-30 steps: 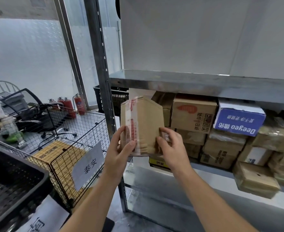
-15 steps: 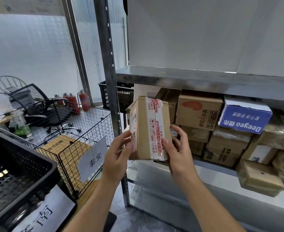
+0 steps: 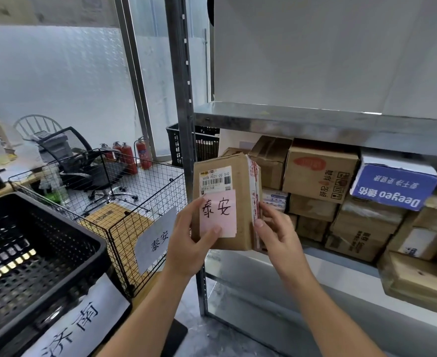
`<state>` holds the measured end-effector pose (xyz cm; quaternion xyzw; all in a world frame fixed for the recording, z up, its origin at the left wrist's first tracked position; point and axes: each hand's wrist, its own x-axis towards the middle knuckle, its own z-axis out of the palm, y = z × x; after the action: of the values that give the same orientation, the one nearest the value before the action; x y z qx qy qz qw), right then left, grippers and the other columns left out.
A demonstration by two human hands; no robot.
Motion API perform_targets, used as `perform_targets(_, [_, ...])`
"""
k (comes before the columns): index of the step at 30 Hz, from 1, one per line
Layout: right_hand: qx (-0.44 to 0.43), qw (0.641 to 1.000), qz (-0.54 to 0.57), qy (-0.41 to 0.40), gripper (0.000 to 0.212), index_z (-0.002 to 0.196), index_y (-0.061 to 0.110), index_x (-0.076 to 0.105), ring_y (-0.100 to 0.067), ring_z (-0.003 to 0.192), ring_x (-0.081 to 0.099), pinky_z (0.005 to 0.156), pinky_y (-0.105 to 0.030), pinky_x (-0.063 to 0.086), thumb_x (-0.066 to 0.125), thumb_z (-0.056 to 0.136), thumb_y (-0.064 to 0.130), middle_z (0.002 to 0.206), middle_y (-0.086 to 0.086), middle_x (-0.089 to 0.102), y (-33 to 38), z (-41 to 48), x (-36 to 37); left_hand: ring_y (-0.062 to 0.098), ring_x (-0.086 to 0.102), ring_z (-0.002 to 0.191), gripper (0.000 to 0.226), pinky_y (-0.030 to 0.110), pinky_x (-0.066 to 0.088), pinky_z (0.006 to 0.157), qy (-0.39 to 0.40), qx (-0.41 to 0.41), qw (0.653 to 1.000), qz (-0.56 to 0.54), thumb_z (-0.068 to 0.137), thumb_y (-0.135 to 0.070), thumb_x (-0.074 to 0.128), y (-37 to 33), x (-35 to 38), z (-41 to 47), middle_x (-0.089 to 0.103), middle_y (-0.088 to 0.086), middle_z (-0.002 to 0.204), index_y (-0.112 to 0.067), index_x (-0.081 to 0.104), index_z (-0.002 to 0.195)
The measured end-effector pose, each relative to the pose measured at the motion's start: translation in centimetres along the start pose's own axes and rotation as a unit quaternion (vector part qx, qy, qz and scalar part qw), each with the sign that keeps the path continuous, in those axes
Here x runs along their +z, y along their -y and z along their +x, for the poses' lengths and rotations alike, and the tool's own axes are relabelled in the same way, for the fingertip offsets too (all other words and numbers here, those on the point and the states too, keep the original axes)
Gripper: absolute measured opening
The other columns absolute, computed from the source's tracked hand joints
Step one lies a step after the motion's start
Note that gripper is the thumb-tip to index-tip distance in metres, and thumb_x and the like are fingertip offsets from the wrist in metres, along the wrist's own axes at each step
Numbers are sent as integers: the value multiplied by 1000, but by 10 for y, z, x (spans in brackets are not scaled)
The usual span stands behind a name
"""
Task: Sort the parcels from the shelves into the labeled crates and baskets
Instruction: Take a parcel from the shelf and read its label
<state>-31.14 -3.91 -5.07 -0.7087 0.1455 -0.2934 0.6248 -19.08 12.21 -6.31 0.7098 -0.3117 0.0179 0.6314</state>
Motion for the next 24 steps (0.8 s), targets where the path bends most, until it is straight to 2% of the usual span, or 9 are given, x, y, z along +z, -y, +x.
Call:
perform_targets(2, [-11, 999, -33, 38, 72, 137, 65, 42, -10, 128, 55, 100, -47, 55, 67, 71, 81, 144, 12, 48, -2, 0, 1, -4, 53, 115, 63, 22, 58, 80, -11, 33, 998, 45, 76, -54, 68, -4, -1, -2, 49, -17, 130, -49, 44, 133])
perform_targets(4, [-12, 996, -62, 65, 85, 142, 67, 32, -18, 134, 51, 105, -53, 50, 69, 68, 84, 150, 7, 47, -3, -2, 4, -10, 46, 119, 67, 22, 58, 81, -15, 62, 994, 84, 77, -53, 66, -5, -1, -3, 43, -17, 133, -44, 41, 139])
perform_targets(6, [-3, 997, -36, 68, 79, 139, 69, 32, -18, 132, 54, 104, -51, 52, 76, 74, 69, 148, 10, 50, -2, -1, 8, -10, 42, 124, 70, 27, 58, 84, -14, 83, 990, 111, 80, -51, 66, -4, -2, -5, 38, -17, 138, -37, 40, 143])
perform_targets(9, [7, 997, 32, 65, 70, 129, 72, 41, -14, 127, 58, 99, -42, 57, 81, 78, 46, 143, 13, 55, 0, 1, 13, 2, 40, 132, 69, 28, 56, 91, -13, 107, 983, 148, 82, -55, 60, -5, -6, -10, 33, -13, 147, -36, 38, 145])
perform_targets(11, [17, 996, 50, 72, 73, 130, 70, 42, -14, 127, 58, 99, -43, 57, 82, 73, 49, 143, 10, 56, 0, 3, 18, 9, 40, 133, 68, 16, 51, 91, -14, 121, 977, 173, 84, -57, 57, -7, -10, -12, 31, -11, 150, -37, 35, 145])
perform_targets(14, [21, 995, 60, 80, 83, 139, 62, 38, -17, 129, 57, 104, -50, 53, 83, 68, 56, 141, 8, 58, -3, 6, 31, 12, 41, 134, 66, 15, 49, 91, -21, 124, 973, 192, 87, -53, 58, -9, -19, -9, 31, -9, 151, -32, 37, 146])
perform_targets(17, [20, 994, 71, 83, 78, 140, 62, 38, -15, 129, 57, 104, -48, 53, 81, 75, 48, 139, 11, 59, -3, 14, 46, 8, 41, 132, 66, 3, 41, 88, -40, 113, 971, 208, 87, -48, 59, -9, -32, -4, 35, -10, 149, -29, 37, 146])
perform_targets(20, [13, 992, 87, 95, 69, 139, 62, 41, -14, 126, 59, 101, -49, 55, 78, 87, 36, 134, 16, 63, -3, 27, 64, 2, 38, 133, 66, 4, 31, 92, -47, 105, 965, 234, 88, -50, 56, -9, -53, 2, 37, -13, 148, -28, 35, 147])
perform_targets(24, [21, 985, 121, 123, 62, 123, 70, 48, -9, 117, 65, 96, -47, 58, 76, 90, 25, 120, 23, 68, 3, 47, 98, -8, 34, 130, 63, -2, 25, 92, -58, 98, 958, 264, 90, -44, 55, -9, -87, 16, 36, -16, 147, -28, 34, 148])
